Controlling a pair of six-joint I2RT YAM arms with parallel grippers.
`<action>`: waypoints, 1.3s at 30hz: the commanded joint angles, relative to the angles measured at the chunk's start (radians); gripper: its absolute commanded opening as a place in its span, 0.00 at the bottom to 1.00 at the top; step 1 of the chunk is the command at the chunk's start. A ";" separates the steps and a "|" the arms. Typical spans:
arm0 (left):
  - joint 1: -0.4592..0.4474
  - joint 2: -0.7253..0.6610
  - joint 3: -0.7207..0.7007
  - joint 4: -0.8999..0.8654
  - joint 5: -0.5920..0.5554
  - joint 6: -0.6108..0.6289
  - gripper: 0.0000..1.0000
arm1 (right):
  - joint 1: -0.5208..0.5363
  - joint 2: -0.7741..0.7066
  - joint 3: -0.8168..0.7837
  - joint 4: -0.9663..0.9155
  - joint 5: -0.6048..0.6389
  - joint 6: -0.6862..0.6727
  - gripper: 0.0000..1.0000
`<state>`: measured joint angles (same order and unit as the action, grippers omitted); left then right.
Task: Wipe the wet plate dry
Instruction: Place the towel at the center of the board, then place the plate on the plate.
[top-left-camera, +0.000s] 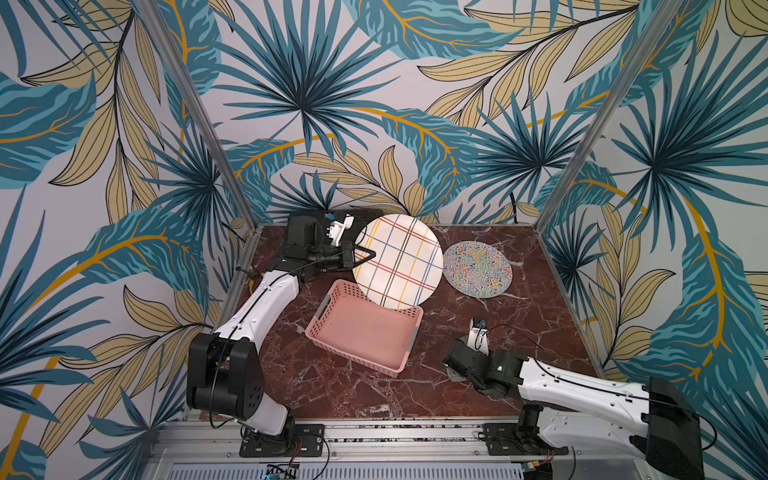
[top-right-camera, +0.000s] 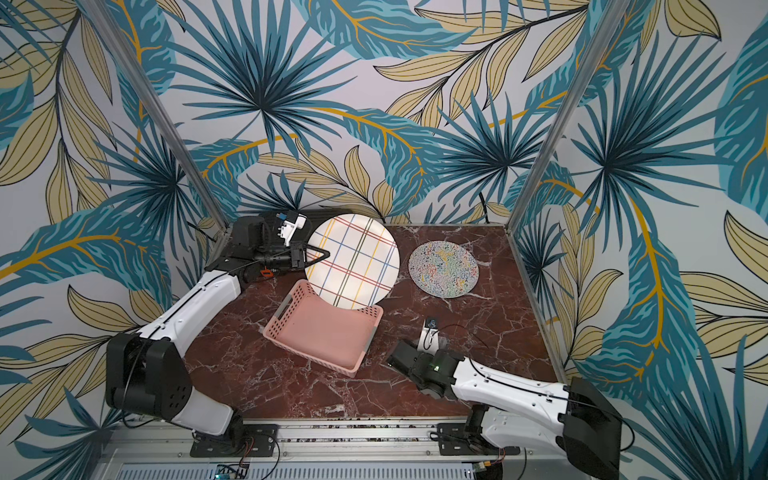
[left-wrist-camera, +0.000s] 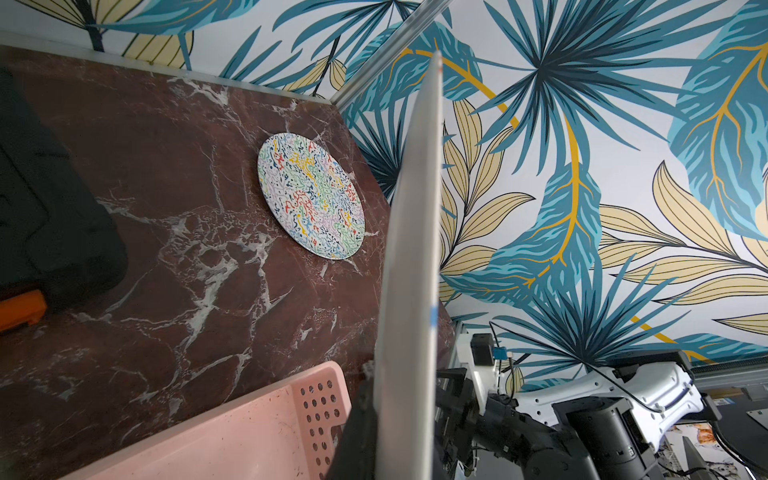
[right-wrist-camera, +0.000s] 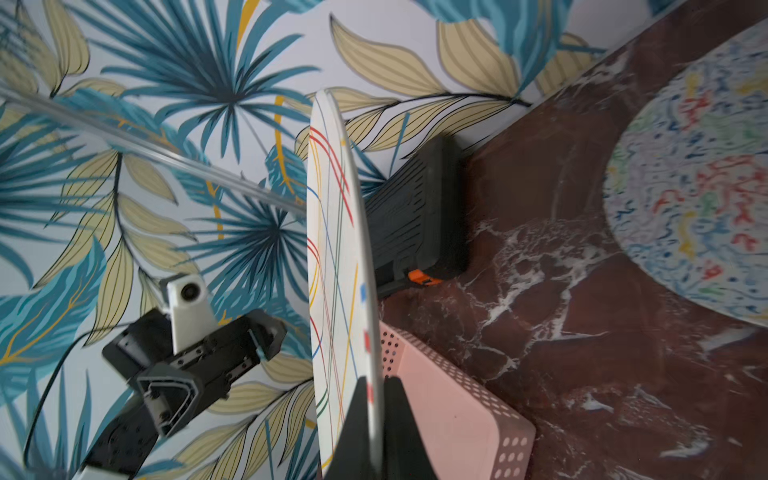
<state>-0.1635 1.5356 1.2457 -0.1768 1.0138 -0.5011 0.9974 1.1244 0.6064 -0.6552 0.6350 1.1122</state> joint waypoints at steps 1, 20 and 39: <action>0.004 -0.039 -0.004 0.027 0.024 0.021 0.00 | -0.018 -0.002 0.016 0.069 -0.038 -0.041 0.74; -0.022 -0.075 -0.013 0.047 0.235 0.091 0.00 | -0.620 -0.217 0.204 0.403 -1.066 -0.439 0.78; -0.067 -0.111 -0.003 0.012 0.301 0.103 0.00 | -0.747 -0.118 0.204 0.758 -1.281 -0.315 0.24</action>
<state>-0.2237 1.4532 1.2282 -0.1772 1.2671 -0.4141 0.2543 0.9901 0.8131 0.0246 -0.6353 0.7692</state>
